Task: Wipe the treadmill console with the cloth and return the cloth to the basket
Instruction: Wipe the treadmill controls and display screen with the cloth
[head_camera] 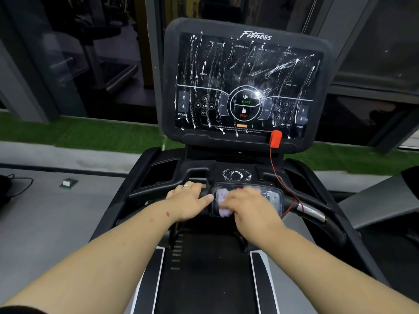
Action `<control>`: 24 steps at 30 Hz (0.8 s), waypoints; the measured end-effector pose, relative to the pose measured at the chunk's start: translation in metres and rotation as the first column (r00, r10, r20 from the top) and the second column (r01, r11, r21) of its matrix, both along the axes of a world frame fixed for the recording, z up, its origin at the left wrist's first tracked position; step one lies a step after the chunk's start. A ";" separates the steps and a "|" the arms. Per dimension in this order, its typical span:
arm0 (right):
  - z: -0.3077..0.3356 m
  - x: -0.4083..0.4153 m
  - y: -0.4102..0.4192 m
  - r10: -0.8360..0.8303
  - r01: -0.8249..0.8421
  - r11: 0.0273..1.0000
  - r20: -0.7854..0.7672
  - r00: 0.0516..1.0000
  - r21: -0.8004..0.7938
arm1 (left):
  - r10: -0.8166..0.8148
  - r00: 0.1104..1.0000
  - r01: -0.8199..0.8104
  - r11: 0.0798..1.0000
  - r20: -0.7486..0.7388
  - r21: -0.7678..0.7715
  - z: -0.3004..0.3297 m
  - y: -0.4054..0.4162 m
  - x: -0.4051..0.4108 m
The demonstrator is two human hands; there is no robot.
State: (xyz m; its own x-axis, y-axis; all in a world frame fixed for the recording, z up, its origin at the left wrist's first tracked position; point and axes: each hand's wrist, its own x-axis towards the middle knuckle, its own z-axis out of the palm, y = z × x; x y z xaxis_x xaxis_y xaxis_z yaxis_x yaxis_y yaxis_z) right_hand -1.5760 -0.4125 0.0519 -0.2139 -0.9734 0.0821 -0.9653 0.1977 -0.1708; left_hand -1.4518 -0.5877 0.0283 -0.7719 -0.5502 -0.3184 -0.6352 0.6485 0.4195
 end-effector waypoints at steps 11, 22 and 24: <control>-0.003 0.001 0.001 0.093 -0.095 0.990 0.015 0.996 0.109 | 0.007 1.000 -0.007 1.000 0.007 -0.022 0.000 0.001 -0.001; 0.004 -0.005 0.009 0.052 -0.052 0.994 -0.002 0.999 0.096 | 0.007 1.000 -0.006 0.998 0.010 -0.061 -0.001 0.004 -0.001; 0.011 -0.014 0.010 -0.115 0.129 0.981 0.099 0.988 -0.143 | 0.009 1.000 -0.008 0.997 0.013 -0.076 -0.001 0.005 -0.001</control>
